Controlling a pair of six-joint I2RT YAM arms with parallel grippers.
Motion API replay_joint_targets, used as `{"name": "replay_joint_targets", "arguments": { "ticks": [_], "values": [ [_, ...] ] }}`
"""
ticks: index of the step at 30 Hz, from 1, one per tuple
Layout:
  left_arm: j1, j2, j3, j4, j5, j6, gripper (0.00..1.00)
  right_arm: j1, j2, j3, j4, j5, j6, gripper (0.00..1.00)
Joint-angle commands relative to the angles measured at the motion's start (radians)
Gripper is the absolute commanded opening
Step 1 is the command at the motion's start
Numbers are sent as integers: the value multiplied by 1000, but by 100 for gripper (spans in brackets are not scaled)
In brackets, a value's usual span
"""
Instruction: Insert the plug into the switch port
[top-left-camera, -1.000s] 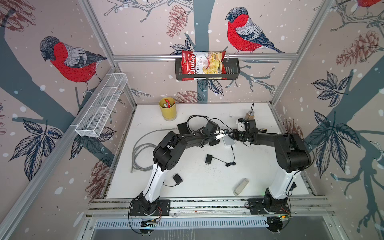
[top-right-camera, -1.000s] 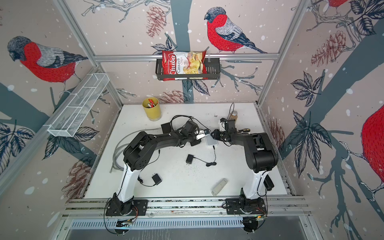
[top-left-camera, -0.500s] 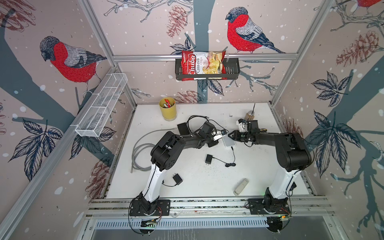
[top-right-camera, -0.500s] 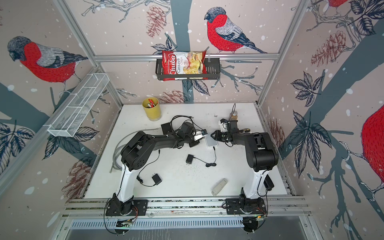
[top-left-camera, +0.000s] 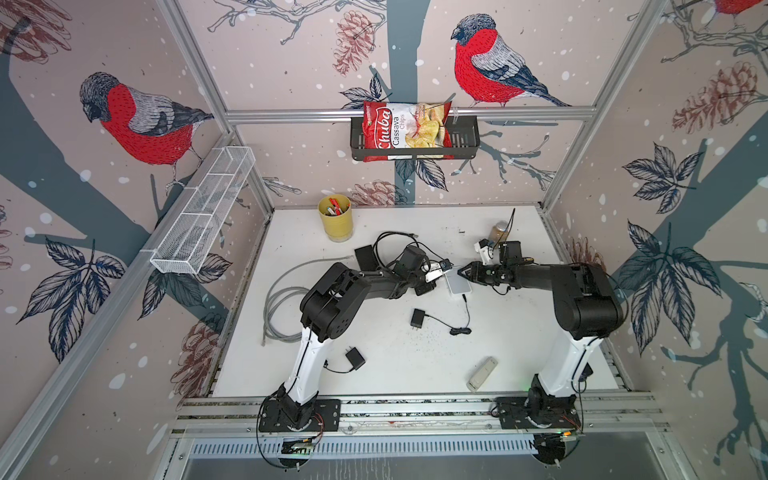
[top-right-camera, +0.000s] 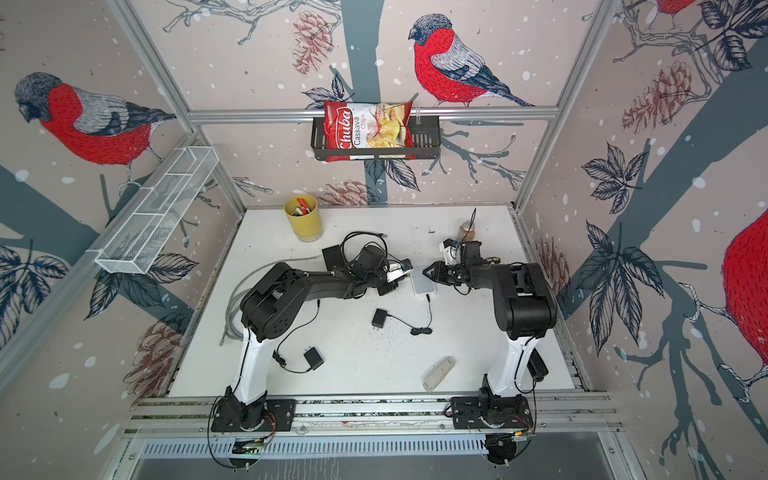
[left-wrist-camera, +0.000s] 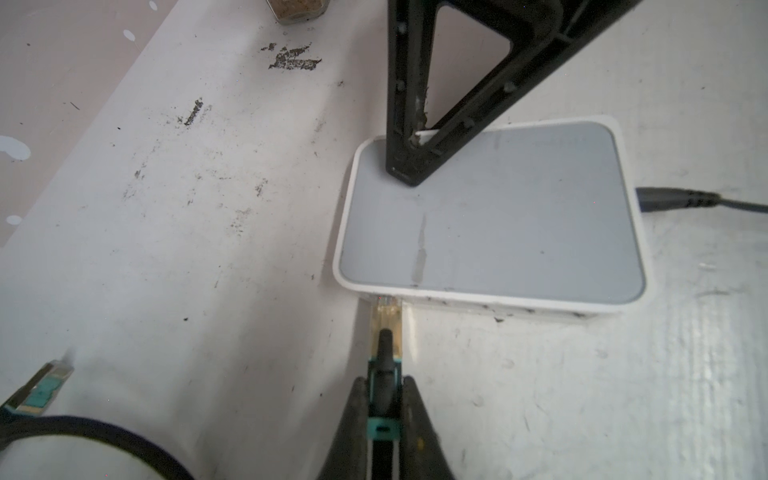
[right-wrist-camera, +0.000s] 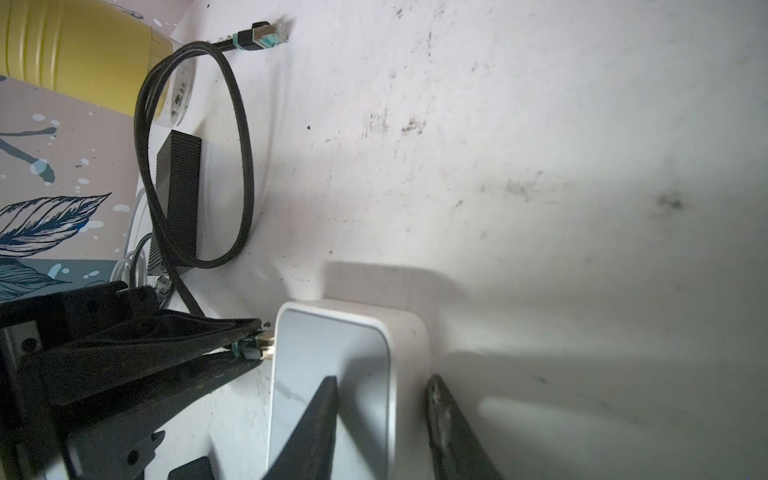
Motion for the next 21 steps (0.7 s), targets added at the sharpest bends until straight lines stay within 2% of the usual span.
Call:
{"name": "replay_joint_targets", "arguments": {
  "ticks": [1,3,8,17,21],
  "values": [
    [9,-4,29,126,104,-13,0,-5,19,-9,-145,9,-24,36],
    [10,6,53,88,117,-11,0,-14,20,-9,-139,1,-24,36],
    [14,11,53,124,129,-38,0,-38,18,-28,-97,-74,-30,36],
    [-3,16,60,106,163,-3,0,-79,36,-16,-94,-96,-60,41],
    [-13,25,89,44,175,-3,0,-81,46,-2,-97,-90,-58,42]
  ]
}}
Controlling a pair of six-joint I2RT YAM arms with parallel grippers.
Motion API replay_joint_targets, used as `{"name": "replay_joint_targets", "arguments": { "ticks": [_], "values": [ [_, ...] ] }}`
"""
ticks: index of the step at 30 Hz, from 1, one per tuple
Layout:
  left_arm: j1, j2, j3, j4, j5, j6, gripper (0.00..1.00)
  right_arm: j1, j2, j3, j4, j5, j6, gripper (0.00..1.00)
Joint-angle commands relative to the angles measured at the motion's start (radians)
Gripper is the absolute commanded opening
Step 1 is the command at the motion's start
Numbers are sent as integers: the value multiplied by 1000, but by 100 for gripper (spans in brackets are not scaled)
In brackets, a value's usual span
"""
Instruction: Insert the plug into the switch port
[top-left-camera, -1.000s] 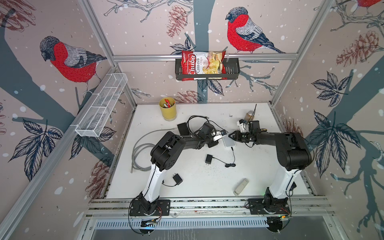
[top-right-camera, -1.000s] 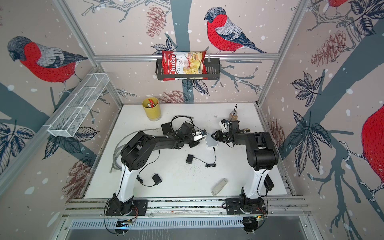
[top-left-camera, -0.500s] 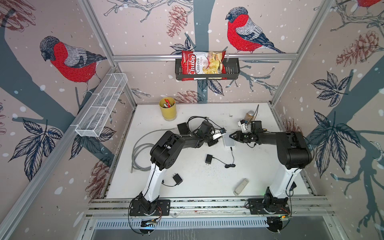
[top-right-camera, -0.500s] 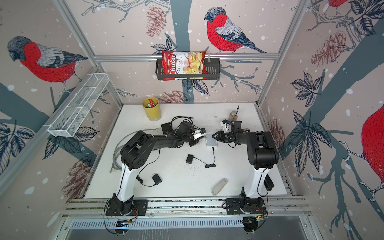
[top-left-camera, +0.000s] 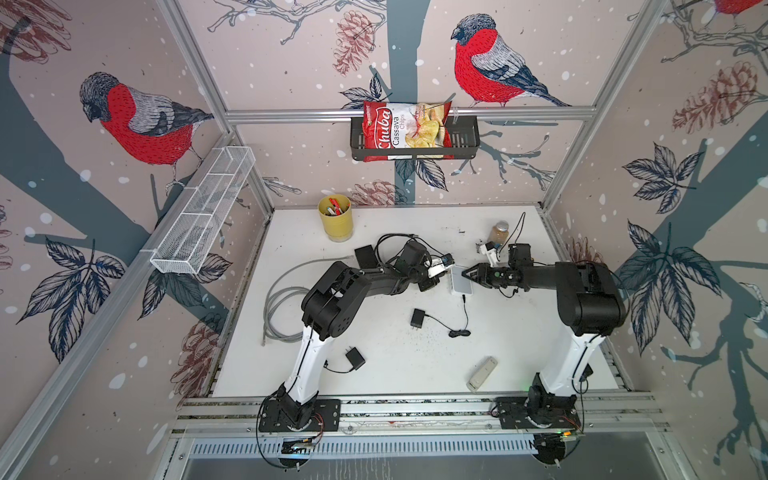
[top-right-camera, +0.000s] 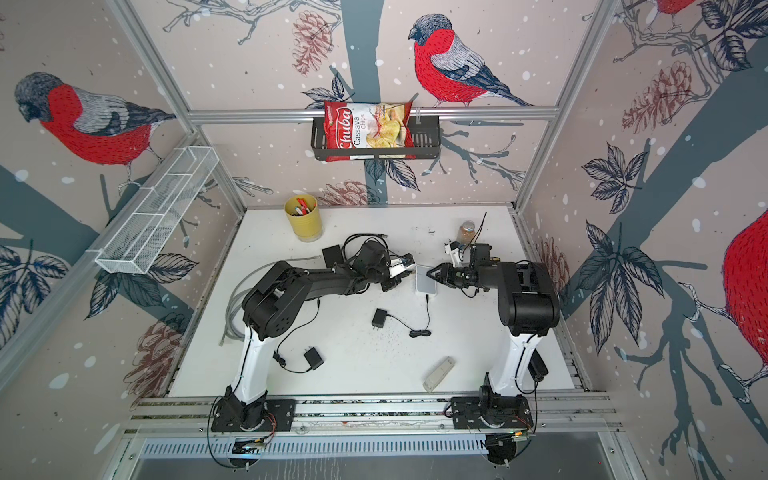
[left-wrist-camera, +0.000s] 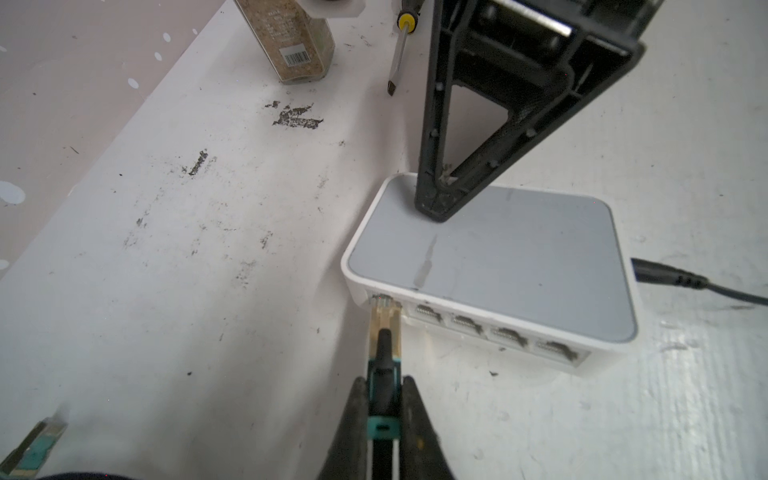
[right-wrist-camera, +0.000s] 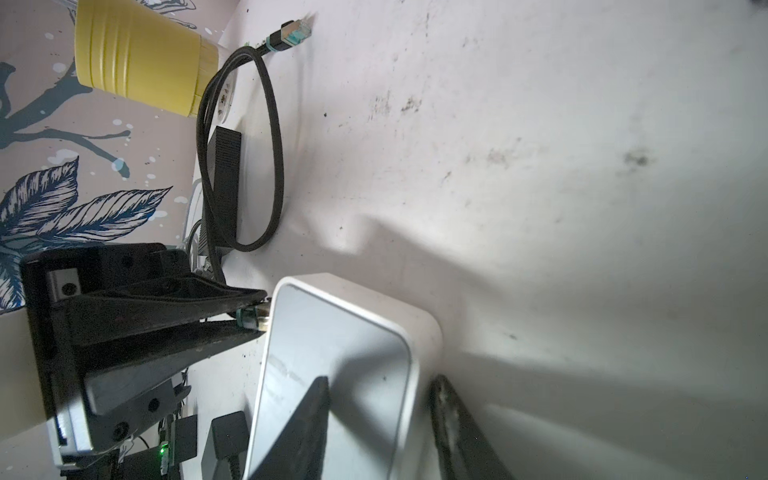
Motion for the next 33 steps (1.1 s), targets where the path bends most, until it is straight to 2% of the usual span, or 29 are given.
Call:
{"name": "replay_joint_targets", "arguments": {
  "ticks": [1,8,12,22,33],
  "values": [
    [-22,2,23,37,89,18,0,1,11,-2,-90,80,-19,43],
    [-30,6,14,53,97,21,0,-3,-14,-17,-75,42,-42,46],
    [-27,20,52,5,94,40,0,-6,-18,-17,-73,9,-62,45],
    [-29,14,54,-33,174,71,0,-4,-36,-4,-81,-74,-128,46],
    [-33,33,77,-41,105,55,0,23,-36,1,-107,-103,-166,45]
  ]
}}
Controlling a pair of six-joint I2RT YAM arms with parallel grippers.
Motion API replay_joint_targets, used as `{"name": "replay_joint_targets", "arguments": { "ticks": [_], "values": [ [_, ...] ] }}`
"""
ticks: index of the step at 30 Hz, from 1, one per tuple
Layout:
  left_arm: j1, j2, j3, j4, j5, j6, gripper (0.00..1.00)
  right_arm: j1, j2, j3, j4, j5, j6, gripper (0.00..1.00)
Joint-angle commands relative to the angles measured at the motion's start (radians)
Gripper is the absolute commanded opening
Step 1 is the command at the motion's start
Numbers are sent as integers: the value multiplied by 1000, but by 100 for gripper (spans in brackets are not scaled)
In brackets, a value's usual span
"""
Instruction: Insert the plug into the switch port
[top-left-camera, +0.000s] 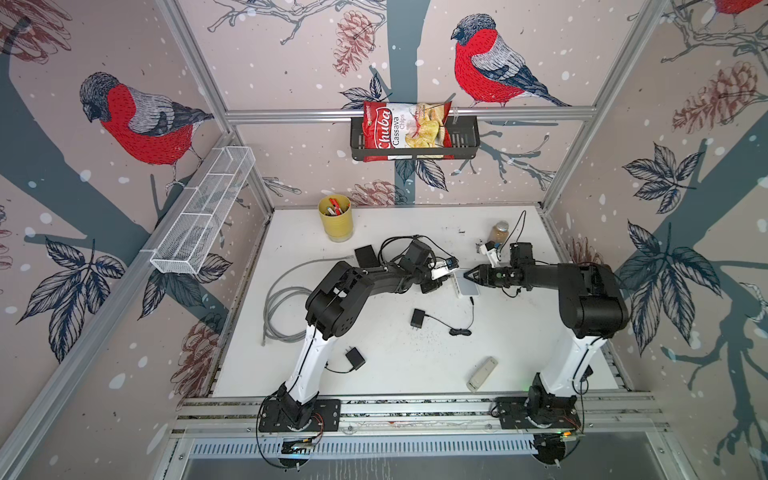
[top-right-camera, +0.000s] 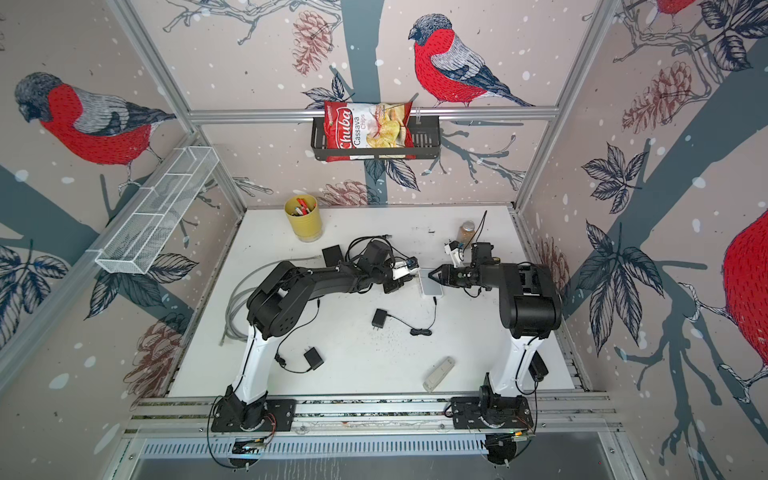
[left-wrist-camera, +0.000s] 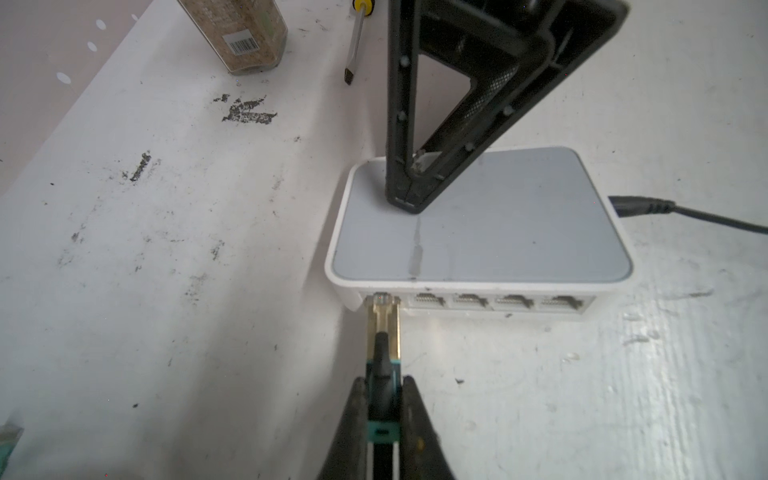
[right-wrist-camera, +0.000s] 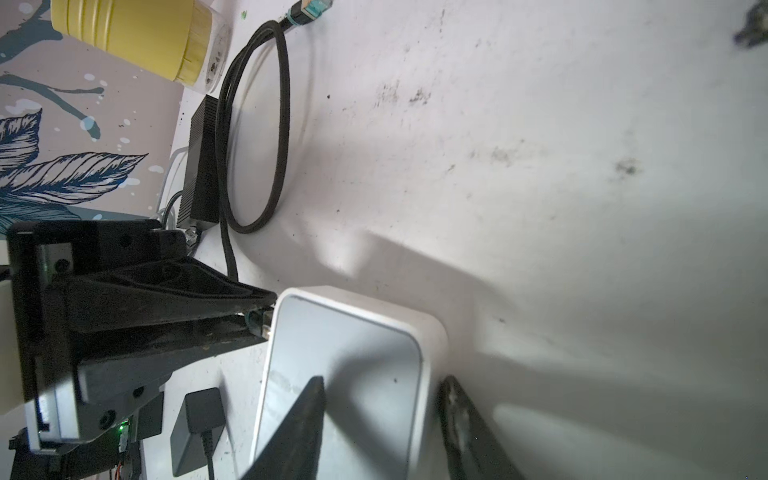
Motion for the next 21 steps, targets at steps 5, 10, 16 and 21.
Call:
{"name": "replay_joint_targets", "arguments": {
  "ticks": [5,10,16,21],
  "values": [
    [-21,2,11,77,73,21,0,41,-5,2,-53,-116,-48,45],
    [-20,-10,26,29,75,44,0,43,-9,19,-73,-24,-42,43],
    [-15,4,69,-47,52,65,0,45,-18,14,-64,18,-24,43],
    [-14,13,69,-24,58,52,0,58,-10,22,-71,-7,-36,44]
  ]
}}
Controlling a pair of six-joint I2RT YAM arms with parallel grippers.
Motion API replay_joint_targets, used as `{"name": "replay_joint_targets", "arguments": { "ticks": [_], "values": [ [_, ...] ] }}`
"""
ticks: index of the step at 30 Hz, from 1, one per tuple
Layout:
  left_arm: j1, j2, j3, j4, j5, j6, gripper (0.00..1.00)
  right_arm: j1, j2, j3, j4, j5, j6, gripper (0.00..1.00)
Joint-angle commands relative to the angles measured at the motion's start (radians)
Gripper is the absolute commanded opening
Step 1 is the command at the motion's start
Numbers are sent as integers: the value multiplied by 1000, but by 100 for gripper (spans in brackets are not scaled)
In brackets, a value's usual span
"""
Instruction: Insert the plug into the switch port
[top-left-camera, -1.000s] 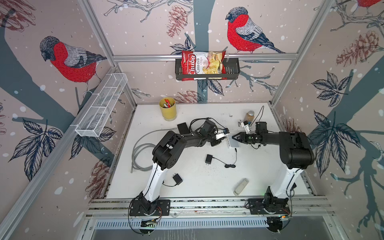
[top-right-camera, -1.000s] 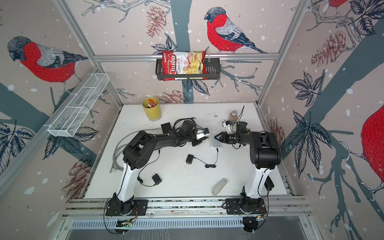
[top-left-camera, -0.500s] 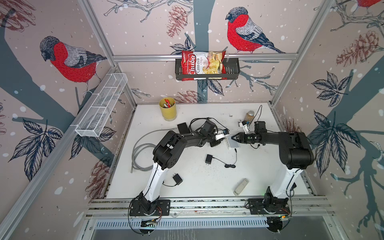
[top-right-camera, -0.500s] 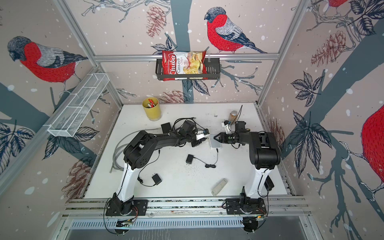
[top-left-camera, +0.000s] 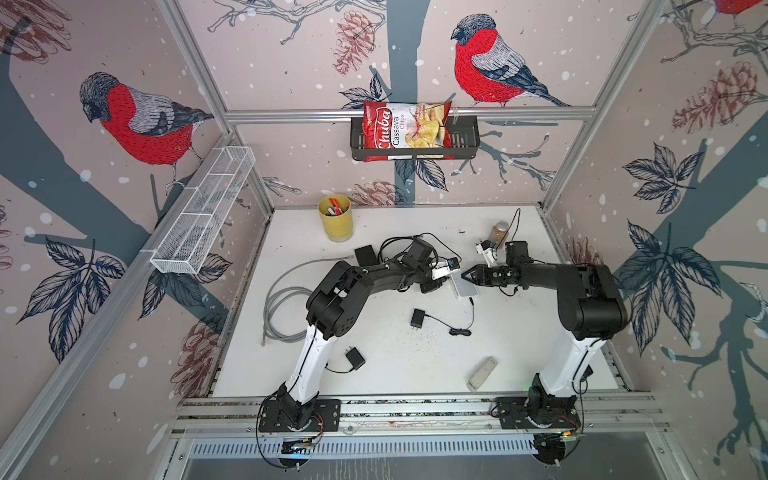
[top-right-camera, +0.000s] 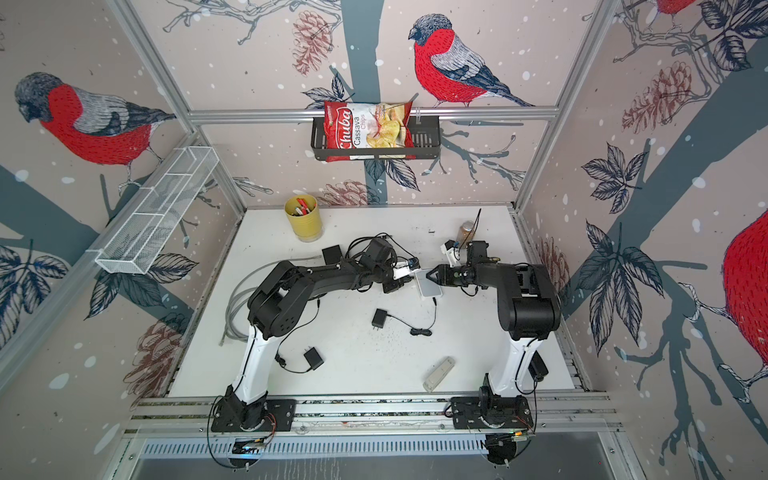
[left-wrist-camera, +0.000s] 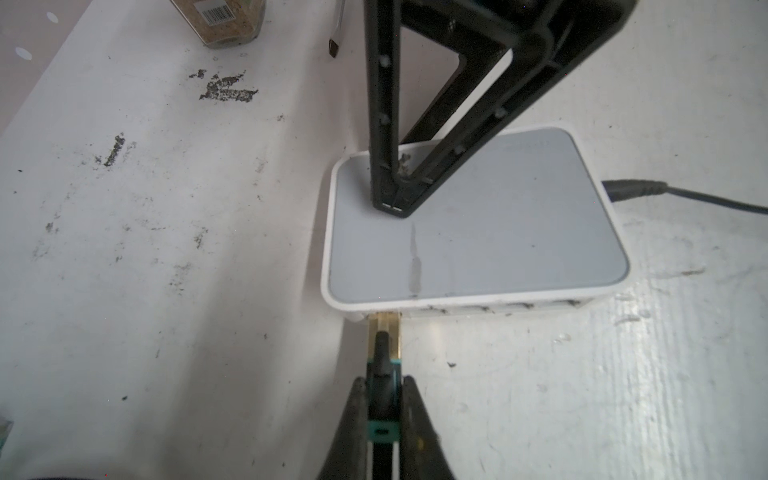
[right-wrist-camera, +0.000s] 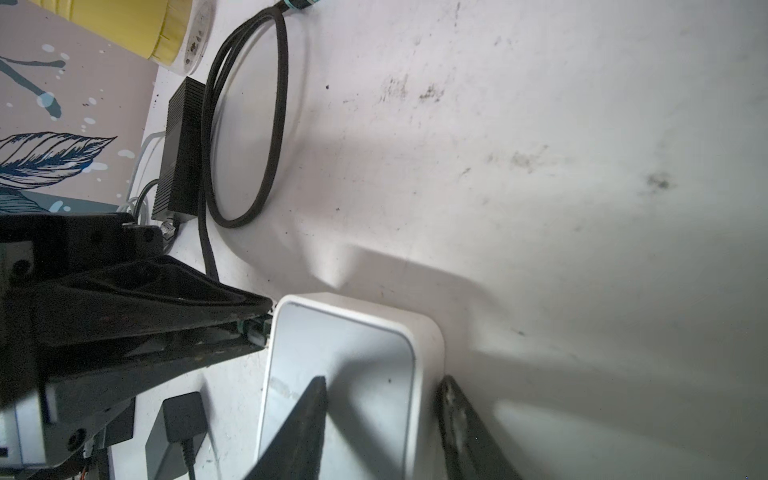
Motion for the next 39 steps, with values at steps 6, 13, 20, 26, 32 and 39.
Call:
{"name": "replay_joint_targets", "arguments": {
  "ticks": [6,13,20,26,32,39],
  "values": [
    [-23,13,22,119,75,7,0,37,7,11,-35,-124,-23,44],
    [-27,15,7,198,62,-30,0,66,16,16,-35,-172,-33,44],
    [-34,15,9,224,49,-36,0,101,22,8,-16,-228,-31,44],
    [-36,12,6,238,56,-41,0,127,46,40,-47,-262,-54,44],
    [-42,25,-3,267,22,-77,0,154,69,50,-73,-288,-76,44],
    [-45,36,-2,301,8,-92,0,184,65,50,-146,-315,-130,43]
  ]
}}
